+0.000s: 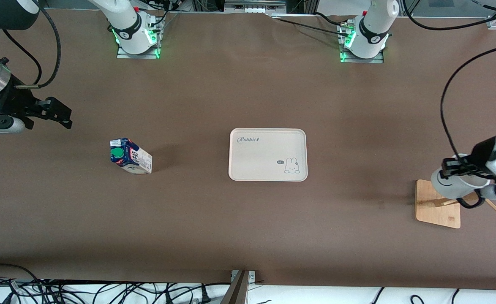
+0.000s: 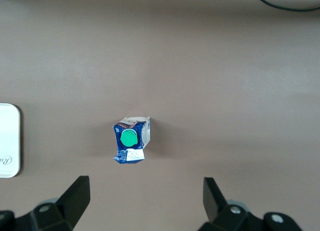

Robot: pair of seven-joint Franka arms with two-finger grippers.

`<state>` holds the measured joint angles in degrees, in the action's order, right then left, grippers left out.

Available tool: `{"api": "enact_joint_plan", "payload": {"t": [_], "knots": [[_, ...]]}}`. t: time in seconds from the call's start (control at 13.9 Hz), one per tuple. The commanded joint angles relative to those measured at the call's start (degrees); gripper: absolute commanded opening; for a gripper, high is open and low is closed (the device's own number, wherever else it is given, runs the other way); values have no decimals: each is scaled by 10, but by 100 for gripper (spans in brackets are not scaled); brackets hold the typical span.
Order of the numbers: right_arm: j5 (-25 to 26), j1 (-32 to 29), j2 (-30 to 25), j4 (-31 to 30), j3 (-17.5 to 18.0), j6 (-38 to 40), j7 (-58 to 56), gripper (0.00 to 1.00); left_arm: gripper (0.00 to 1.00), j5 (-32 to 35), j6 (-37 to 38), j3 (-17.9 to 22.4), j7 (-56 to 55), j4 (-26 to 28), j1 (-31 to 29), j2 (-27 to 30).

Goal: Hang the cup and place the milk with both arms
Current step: 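Carry the mug with the left gripper to the wooden mug stand, then hang the mug handle on a stand peg with the left gripper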

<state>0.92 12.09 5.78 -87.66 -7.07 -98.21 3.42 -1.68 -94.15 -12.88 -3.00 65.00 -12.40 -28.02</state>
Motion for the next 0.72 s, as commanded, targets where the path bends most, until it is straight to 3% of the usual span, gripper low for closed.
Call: {"api": "enact_joint_plan", "payload": {"t": [0.0, 0.65], "knots": [[8, 0, 4, 12, 0, 9, -1, 100, 0, -27, 8, -7, 4, -18, -26, -18], [8, 0, 3, 12, 0, 21, 2, 100, 0, -60, 10, -7, 7, -14, -63, -27]]}}
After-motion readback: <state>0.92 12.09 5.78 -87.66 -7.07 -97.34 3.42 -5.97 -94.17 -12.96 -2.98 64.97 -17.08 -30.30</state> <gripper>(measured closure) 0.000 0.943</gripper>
